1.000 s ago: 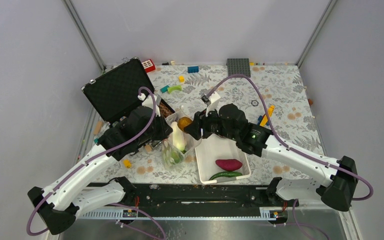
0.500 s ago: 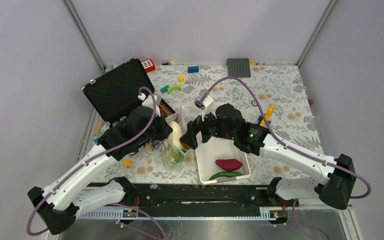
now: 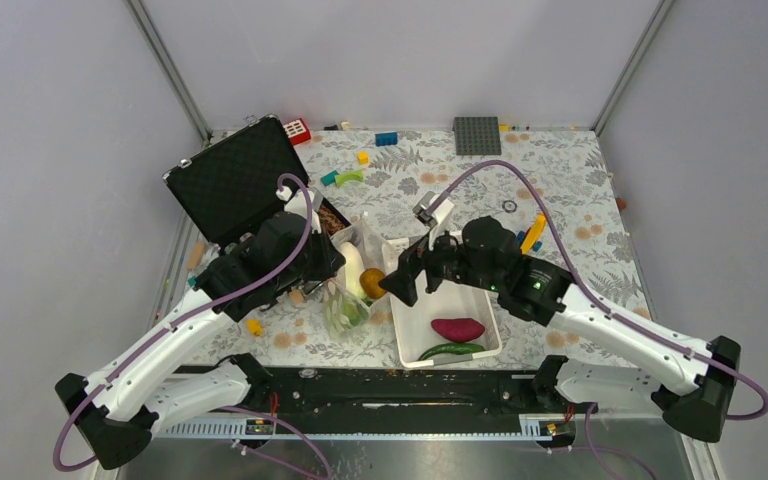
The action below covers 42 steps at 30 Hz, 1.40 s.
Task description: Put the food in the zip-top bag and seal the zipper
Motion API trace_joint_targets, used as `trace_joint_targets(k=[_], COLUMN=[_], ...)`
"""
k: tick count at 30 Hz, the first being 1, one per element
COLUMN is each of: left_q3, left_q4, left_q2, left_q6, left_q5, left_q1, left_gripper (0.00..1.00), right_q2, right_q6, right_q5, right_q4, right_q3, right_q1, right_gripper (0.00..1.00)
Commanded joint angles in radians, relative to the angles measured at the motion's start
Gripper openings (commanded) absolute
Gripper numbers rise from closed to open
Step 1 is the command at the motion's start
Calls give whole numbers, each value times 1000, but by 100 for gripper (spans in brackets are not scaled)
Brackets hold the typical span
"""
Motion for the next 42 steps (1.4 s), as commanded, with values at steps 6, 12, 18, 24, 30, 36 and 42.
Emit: trace_joint_targets(k=[6, 12, 18, 24, 30, 36, 42], left_q3=[-5, -10, -7, -24, -26, -19, -12], left_q4=[70, 78, 86, 95, 104, 107, 104], left_q2=[-16, -10, -5, -18, -16, 4, 23], left_q6=[17, 24, 31, 33, 40, 48, 50], left_q5=[20, 40, 71, 78, 85, 84, 84], left_q1=[4, 4, 5, 4, 5, 4, 4], left_gripper=[0, 0, 0, 0, 0, 0, 0], right_q2=[-200, -219, -103, 69, 131, 177, 241], right_q6=[91, 142, 19, -197, -510, -713, -732], right_q5=[253, 314, 148, 52, -54, -87, -37], right_q4=[-239, -418, -464, -577, -626, -612, -564], right_q3=[-59, -83, -94, -69, -56, -108, -128], right_q1=[-59, -127, -142, -142, -142, -141, -139], right_gripper=[100, 100, 100, 100, 100, 100, 100])
